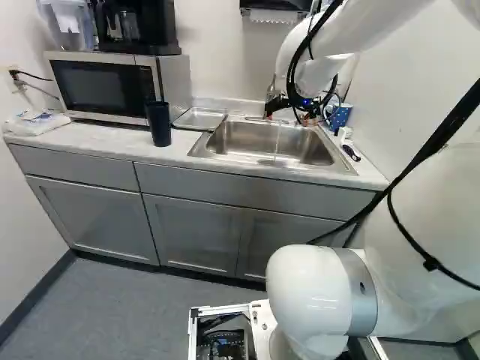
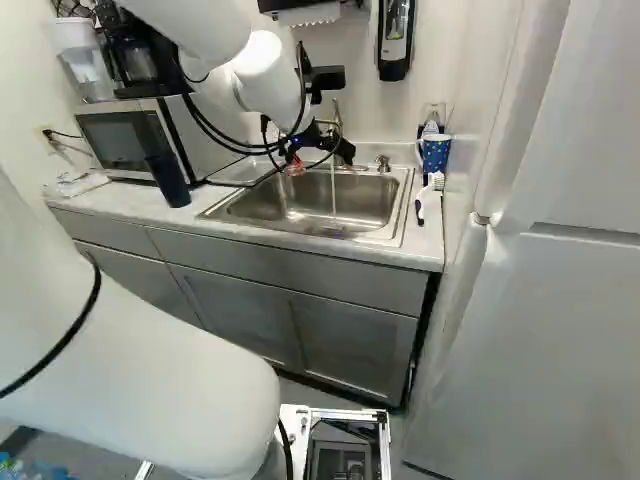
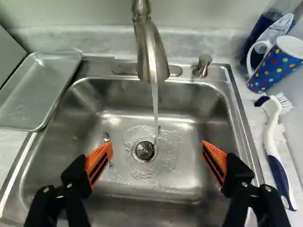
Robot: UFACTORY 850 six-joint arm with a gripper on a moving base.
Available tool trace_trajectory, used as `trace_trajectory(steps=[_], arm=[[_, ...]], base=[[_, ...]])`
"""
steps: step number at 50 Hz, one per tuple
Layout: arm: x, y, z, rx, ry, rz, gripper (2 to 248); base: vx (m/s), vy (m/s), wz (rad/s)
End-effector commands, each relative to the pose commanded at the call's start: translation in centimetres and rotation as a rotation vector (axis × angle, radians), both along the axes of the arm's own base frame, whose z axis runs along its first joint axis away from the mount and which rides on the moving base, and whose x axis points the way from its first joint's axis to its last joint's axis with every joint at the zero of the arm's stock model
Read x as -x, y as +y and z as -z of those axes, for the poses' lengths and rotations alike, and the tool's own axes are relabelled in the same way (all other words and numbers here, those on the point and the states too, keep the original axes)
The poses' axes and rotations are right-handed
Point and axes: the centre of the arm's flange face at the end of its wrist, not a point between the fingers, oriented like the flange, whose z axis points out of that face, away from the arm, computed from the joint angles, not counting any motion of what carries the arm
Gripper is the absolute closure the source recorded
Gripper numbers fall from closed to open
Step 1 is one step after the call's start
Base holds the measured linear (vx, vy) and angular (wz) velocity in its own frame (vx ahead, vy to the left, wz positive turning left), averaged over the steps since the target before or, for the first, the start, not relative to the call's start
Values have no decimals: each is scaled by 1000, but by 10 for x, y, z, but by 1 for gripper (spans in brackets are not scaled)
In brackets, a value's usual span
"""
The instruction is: Rinse the cup and place it in the tray
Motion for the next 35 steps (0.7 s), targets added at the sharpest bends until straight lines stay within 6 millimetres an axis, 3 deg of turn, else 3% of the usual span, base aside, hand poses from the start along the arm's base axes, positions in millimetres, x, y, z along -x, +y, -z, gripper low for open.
trace_trajectory(steps=[20,35], arm=[[0,2,0,0,0,-4,3],[1,20,0,0,-1,-46,3]], base=[[0,0,0],[0,0,0]])
